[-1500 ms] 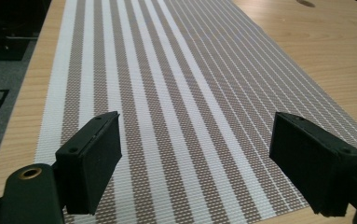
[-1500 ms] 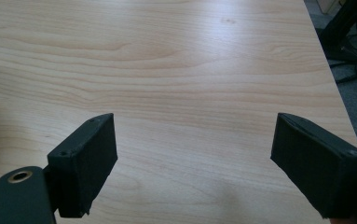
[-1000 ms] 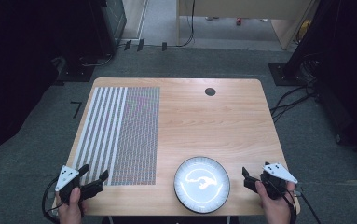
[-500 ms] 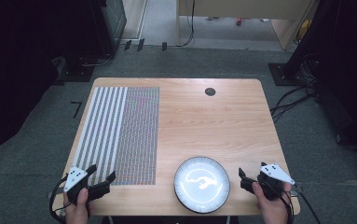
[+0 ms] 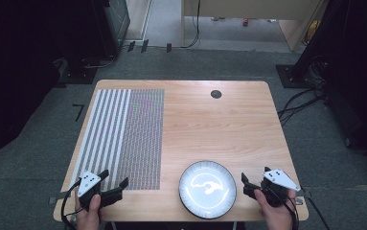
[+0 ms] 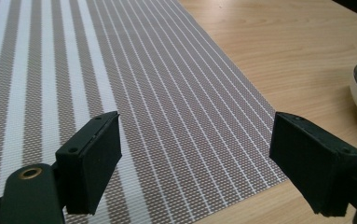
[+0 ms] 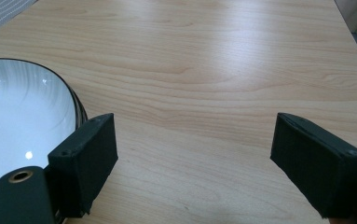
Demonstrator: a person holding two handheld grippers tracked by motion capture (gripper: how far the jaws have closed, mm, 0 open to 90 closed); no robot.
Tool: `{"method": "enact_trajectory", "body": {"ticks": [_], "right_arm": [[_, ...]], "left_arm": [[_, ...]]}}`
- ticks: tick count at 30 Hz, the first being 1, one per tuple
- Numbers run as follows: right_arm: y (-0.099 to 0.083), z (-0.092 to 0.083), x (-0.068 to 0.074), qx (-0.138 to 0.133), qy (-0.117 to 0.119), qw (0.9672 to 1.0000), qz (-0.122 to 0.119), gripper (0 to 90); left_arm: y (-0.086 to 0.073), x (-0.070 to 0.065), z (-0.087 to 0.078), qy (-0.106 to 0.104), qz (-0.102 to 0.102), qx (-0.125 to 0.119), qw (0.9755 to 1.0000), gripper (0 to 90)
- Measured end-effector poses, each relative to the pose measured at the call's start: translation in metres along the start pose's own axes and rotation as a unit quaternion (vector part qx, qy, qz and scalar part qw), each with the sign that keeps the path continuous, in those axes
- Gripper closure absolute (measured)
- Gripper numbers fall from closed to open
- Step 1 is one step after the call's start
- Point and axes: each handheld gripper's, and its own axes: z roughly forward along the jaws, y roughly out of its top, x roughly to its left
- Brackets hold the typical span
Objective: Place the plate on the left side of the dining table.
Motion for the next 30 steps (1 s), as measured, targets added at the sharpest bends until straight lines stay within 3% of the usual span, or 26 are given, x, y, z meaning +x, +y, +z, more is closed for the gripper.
{"method": "enact_trajectory", "body": {"ticks": [9,14,21,27,30], "right_arm": [[0.002,-0.001,0.007,-0.006,0.01,0.9999,0.007,15.6],[0.002,-0.001,0.012,-0.004,-0.002,0.9999,0.011,19.2],[0.002,0.0,0.02,0.0,0.001,1.0,0.008,20.6],[0.001,0.001,0.026,0.002,0.004,1.0,0.005,21.7],[0.001,0.002,0.028,0.003,0.004,1.0,0.004,22.7]], "left_arm": [[0.0,-0.01,0.005,-0.009,0.006,0.006,0.9999,16.5],[0.0,-0.011,0.005,-0.015,0.006,0.007,0.9998,16.4],[0.0,-0.018,0.008,-0.015,0.016,0.011,0.9997,14.3],[0.001,-0.021,0.013,-0.038,0.016,0.027,0.9988,14.3],[0.001,-0.025,0.015,-0.035,0.015,0.026,0.9989,14.2]]}}
